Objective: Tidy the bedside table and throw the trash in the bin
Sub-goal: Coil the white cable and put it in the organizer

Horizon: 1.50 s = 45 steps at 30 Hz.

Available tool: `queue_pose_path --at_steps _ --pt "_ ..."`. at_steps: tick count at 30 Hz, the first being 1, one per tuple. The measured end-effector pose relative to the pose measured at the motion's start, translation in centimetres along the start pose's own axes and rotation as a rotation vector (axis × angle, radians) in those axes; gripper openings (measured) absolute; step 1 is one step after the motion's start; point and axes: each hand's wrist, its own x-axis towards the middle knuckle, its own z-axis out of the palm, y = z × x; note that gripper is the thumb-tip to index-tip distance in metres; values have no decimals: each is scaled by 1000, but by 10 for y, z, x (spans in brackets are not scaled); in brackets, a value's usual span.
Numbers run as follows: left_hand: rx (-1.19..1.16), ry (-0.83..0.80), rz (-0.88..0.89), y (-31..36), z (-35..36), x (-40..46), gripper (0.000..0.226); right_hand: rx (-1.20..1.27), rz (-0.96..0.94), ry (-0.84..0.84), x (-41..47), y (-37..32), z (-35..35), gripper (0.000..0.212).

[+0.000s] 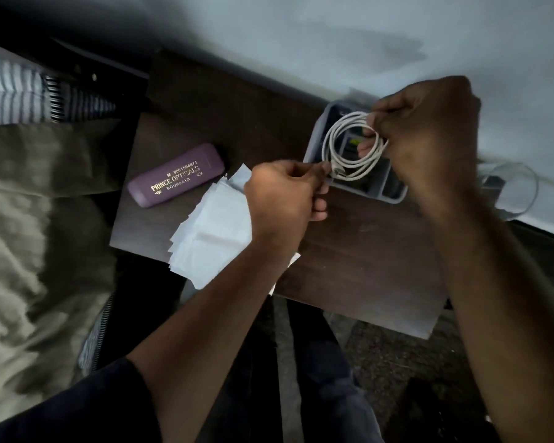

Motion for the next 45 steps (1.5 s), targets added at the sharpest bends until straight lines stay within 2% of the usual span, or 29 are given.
queue_pose_path --at_steps 3,5,7,10,13,16,19,23,28,31,35,42,45 --pt "397 189 296 0 -6 5 16 -144 -57 23 -4 -9 7 8" --pt "475 153 456 4 -9 4 13 -191 -54 29 -6 -13 14 12" --pt "477 65 511 5 -10 4 33 -196 -38 76 -8 -13 24 15" --pt "520 18 562 6 -9 -2 32 -27 28 149 -7 -10 30 9" --pt "575 1 636 2 -6 -5 24 239 201 96 -3 -3 31 6" --pt "626 11 618 -3 -2 -6 31 427 326 28 -2 3 26 17" --pt "597 42 584 -5 2 -4 23 416 259 -59 -7 11 21 19" --pt "577 119 558 -4 4 2 15 389 187 -94 -15 16 18 10" --pt "693 161 612 -9 5 2 11 153 23 -17 -21 18 26 8" --pt "614 207 546 -11 3 3 20 46 -11 -30 -24 18 33 9" --pt "472 191 441 -8 -2 5 35 -78 -48 6 -33 20 36 7" --pt "404 152 433 -2 -6 9 27 -70 -103 13 -58 19 37 15" --pt "377 164 468 -4 -7 3 26 -83 -158 95 -68 13 40 17"
